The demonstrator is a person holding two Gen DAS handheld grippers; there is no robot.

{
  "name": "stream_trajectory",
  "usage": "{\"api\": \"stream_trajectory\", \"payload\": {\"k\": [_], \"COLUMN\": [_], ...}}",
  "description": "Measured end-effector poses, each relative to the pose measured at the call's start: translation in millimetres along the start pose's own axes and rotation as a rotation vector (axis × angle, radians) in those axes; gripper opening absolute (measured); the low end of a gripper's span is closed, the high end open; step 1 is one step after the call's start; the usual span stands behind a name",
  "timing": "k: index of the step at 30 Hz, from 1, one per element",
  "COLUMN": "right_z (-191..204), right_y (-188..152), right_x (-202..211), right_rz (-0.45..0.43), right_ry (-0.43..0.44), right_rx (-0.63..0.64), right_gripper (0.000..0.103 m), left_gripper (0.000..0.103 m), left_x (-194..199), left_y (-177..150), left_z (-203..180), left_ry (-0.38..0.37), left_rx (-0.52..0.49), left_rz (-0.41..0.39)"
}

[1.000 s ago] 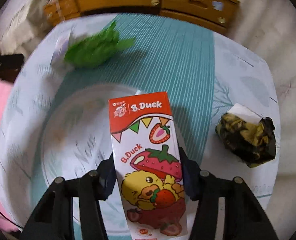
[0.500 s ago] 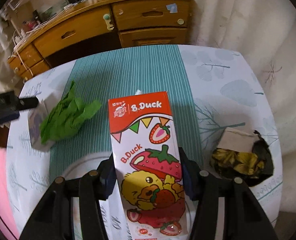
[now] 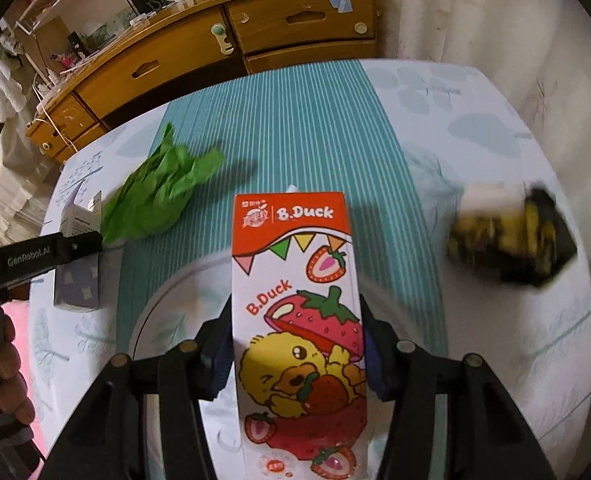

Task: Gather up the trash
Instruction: 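Grasp the white-purple eye-drop box with the left tool while the right tool grasps the red B.Duck carton, then lift both held boxes and carry them toward the bin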

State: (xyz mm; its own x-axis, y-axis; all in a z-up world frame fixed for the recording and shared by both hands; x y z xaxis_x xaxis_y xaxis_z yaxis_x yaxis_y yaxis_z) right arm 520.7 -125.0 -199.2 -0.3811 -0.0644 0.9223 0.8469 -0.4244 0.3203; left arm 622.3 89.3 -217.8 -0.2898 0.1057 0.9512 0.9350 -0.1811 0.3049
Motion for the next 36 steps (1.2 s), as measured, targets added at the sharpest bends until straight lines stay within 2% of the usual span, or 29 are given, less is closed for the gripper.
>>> {"api": "stream_trajectory", "payload": {"k": [5, 10, 18, 25, 30, 36], "right_z": [-7, -20, -47, -84, -115, -153], "right_y": [-31, -75, -150, -215, -254, -296], "right_x": [26, 68, 148, 224, 260, 276], "right_rz": [-0.008, -0.009, -0.014, -0.055, -0.061, -0.02], "right_ry": [0.057, 0.12, 0.191, 0.257, 0.291, 0.294], "right_rx": [-0.019, -0.008, 0.082, 0.185, 0.206, 0.182], "right_gripper": [0.053, 0.053, 0.053, 0.053, 0.053, 0.053], "left_gripper": [0.033, 0.033, 0.033, 0.033, 0.033, 0.033], "left_x": [44, 96, 193, 258, 286, 299], "left_y": [-39, -96, -210, -301, -353, -404], "left_z": [-3, -12, -53, -99, -133, -168], "left_ry": [-0.018, -0.036, 0.012, 0.013, 0.024, 0.013], "left_rx": [0.014, 0.038, 0.035, 0.06, 0.022, -0.024], "left_rz": [-0.048, -0.082, -0.168, -0.223, -0.236, -0.211]}}
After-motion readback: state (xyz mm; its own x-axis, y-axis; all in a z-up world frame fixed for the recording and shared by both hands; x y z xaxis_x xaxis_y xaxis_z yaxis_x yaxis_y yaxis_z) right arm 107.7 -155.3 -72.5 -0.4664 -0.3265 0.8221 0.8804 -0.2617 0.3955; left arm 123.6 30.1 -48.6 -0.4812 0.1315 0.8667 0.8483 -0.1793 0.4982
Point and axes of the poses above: each gripper's, at about its wrist camera, not at the fingertips, and x roughly against the way its jaws point, z to its left, y to its top, the point moved 5 cm from there along -x, roughly the way its jaws point, and after that the axes turned 15 degrees about -x, right-handed, at the moved point
